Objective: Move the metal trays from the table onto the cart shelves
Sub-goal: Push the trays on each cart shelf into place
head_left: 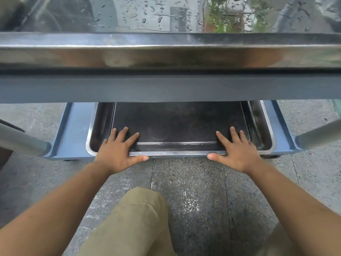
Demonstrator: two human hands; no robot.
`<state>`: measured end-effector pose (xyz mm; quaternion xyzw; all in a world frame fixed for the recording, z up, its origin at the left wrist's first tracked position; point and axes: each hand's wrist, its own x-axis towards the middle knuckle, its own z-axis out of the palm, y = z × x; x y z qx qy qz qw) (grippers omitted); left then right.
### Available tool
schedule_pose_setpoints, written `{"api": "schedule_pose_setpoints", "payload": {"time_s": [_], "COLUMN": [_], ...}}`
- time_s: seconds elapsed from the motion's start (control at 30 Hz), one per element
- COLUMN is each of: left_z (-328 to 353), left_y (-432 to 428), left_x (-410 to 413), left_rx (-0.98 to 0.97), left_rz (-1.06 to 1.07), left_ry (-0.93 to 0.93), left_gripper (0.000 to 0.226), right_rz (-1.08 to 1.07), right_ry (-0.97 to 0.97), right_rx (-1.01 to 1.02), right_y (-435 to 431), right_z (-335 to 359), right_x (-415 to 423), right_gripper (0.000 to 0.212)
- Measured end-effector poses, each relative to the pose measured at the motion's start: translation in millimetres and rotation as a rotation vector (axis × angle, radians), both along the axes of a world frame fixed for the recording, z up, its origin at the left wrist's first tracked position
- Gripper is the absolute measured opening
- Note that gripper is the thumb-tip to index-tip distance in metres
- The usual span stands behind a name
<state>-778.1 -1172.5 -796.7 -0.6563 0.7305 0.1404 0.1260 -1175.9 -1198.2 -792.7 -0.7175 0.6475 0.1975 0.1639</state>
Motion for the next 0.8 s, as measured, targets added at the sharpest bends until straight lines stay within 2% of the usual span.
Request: {"api": "schedule_pose_setpoints", "payload": {"time_s": [0.53, 0.8], "left_z": [-2, 16], "left_y": [13, 4], "left_x": [-2, -5], "left_rx": [0.03, 0.205], "left_rz": [-0.007, 0.004], "left_ry": [-0.046, -0.036], "left_gripper": [0.11, 0.113], "right_rz": [-0.007, -0.024], "right_ry": [-0.042, -0.101], "right_rx": [0.026, 0.084], "right_y": [5, 4], "right_z": [-1, 13], "right_x": [-2, -1], "right_gripper": [0.115, 0.114]}}
